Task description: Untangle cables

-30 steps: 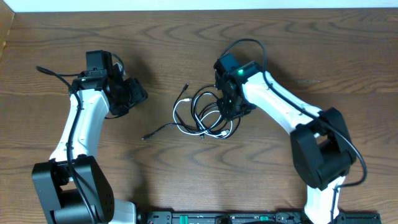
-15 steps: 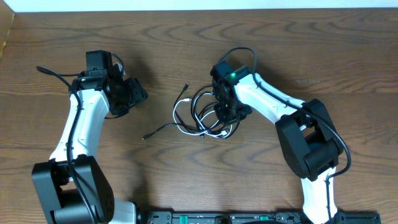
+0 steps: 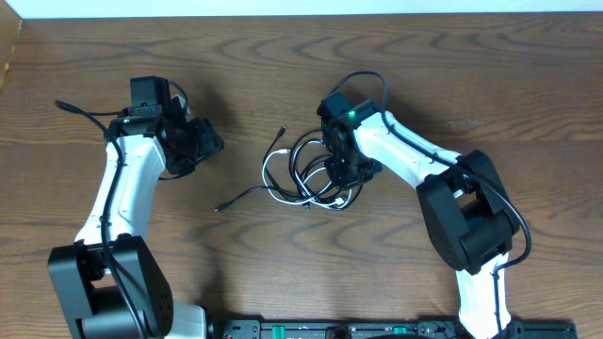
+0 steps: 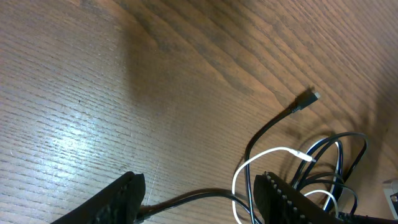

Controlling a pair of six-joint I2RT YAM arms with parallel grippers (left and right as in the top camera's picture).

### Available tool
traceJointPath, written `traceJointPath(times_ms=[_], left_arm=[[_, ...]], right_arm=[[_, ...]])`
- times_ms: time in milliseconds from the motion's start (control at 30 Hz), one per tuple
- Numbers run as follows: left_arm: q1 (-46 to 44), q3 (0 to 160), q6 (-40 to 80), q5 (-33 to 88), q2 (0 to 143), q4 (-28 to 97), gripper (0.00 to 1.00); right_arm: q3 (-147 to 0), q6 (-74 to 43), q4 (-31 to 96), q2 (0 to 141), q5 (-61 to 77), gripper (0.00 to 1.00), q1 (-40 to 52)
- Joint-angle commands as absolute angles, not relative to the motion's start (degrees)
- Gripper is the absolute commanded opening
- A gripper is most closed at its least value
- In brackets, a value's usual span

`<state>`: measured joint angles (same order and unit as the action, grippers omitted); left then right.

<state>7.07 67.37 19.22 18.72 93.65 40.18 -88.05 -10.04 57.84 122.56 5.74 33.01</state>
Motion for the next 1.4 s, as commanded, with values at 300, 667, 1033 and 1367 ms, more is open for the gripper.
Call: traceJointPath(times_ms=[300, 667, 1033, 1367], left_arm=[[7.3, 66.8, 18.3, 17.9, 94.3, 40.2, 0.61], [7.3, 66.8, 18.3, 17.9, 94.3, 40.2, 0.61], [7.3, 66.8, 18.3, 17.9, 94.3, 40.2, 0.61], [7.3, 66.8, 18.3, 17.9, 94.3, 40.2, 0.61]], right_arm=[[-90.4, -5.1, 60.2, 122.9, 10.2, 0.21, 31.0], [-88.9, -6.2, 59.6, 123.0, 11.2, 0.2, 28.8], [-87.7, -6.1, 58.0, 123.0, 16.9, 0.21, 28.8], [-83.8, -5.9, 55.4, 123.0, 20.2, 0.08, 27.2]])
